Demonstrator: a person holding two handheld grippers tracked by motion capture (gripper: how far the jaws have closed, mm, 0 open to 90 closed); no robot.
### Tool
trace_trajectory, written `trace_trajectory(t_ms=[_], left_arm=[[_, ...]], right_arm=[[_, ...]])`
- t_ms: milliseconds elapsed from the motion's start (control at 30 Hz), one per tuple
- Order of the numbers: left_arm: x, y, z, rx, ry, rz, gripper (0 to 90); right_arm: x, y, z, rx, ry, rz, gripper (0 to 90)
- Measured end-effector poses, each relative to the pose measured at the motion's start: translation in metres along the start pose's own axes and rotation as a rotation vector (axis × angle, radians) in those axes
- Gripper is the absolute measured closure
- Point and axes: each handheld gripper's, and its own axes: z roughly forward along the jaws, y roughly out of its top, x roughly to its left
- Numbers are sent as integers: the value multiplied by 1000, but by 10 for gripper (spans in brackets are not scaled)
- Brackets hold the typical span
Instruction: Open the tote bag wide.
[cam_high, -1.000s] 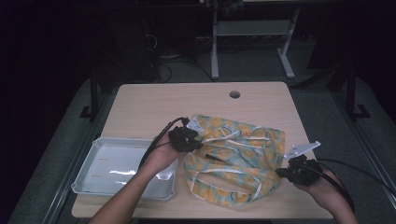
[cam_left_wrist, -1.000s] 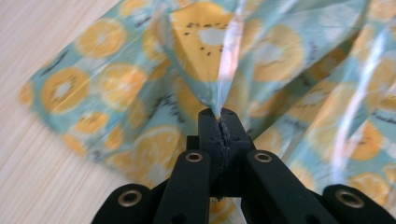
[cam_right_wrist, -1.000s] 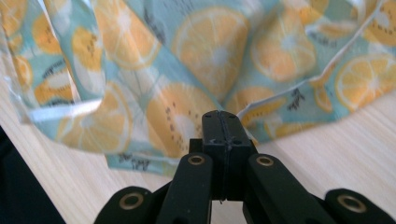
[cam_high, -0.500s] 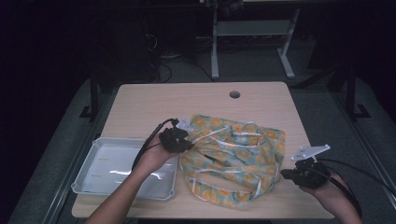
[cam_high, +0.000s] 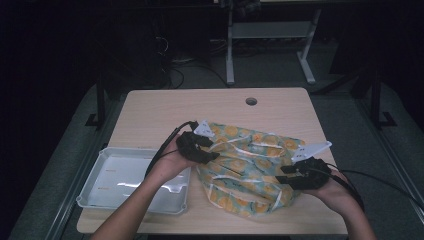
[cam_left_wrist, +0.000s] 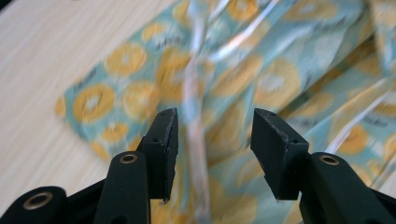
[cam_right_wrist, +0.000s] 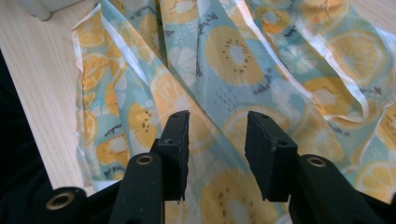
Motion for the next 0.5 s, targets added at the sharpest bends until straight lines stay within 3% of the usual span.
trace_trajectory(t_ms=[133,300,500], left_arm=[[-6,16,7,-20,-35,51,494],[-14,30,34,33,-81,117,489],[-20,31,62,82,-91,151,530]], right_arm=[[-3,2,9,13,33,-19,567],[-3,-1,15,24,46,-29,563],[-2,-2,12,7,50,-35,570]])
